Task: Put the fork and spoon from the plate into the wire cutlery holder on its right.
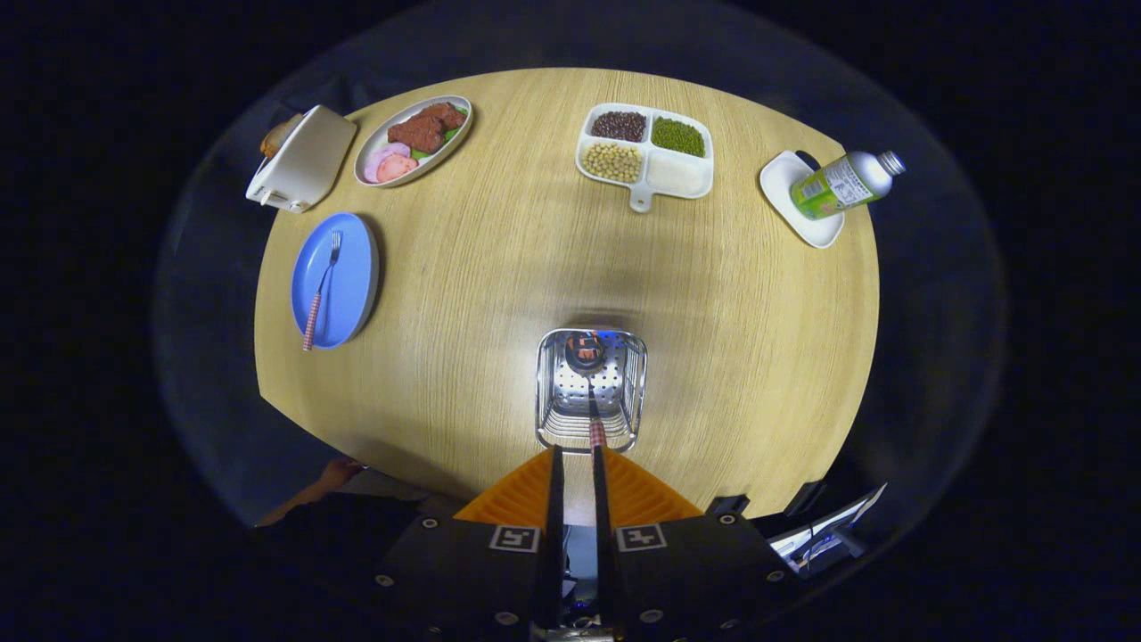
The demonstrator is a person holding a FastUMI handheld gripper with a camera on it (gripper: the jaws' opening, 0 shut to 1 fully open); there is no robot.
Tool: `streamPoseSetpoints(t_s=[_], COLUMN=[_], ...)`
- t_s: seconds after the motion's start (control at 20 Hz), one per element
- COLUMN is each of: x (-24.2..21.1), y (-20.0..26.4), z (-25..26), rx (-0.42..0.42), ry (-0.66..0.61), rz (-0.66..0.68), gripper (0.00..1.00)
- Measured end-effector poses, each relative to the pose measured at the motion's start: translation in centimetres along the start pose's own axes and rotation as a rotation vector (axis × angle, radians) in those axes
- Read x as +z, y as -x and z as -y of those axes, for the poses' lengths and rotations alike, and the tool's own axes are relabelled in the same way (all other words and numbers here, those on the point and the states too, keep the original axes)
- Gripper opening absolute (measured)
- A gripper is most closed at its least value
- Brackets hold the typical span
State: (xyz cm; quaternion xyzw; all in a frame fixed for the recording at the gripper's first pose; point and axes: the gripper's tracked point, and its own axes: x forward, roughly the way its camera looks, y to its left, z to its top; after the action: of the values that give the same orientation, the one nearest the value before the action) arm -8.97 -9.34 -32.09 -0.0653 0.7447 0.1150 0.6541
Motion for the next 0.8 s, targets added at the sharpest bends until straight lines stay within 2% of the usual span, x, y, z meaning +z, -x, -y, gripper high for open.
streamPoseSetpoints(t_s=[0.2, 0.35, 0.45, 0.55, 0.8], x=[1.0, 2.3, 3.0, 3.4, 3.9], y=[1.0, 1.7, 1.9, 2.0, 0.4], z=[-4.0, -7.5, -9.9, -12.7, -20.6], rx=[0.074, 0.126, 0.157, 0.177, 0.214], ry=[-0.017, -0.043, -0.056, -0.049, 0.007], rz=[0.066, 0.112, 0.129, 0.135, 0.111], gripper=[0.39, 0.67, 0.79, 0.85, 0.88])
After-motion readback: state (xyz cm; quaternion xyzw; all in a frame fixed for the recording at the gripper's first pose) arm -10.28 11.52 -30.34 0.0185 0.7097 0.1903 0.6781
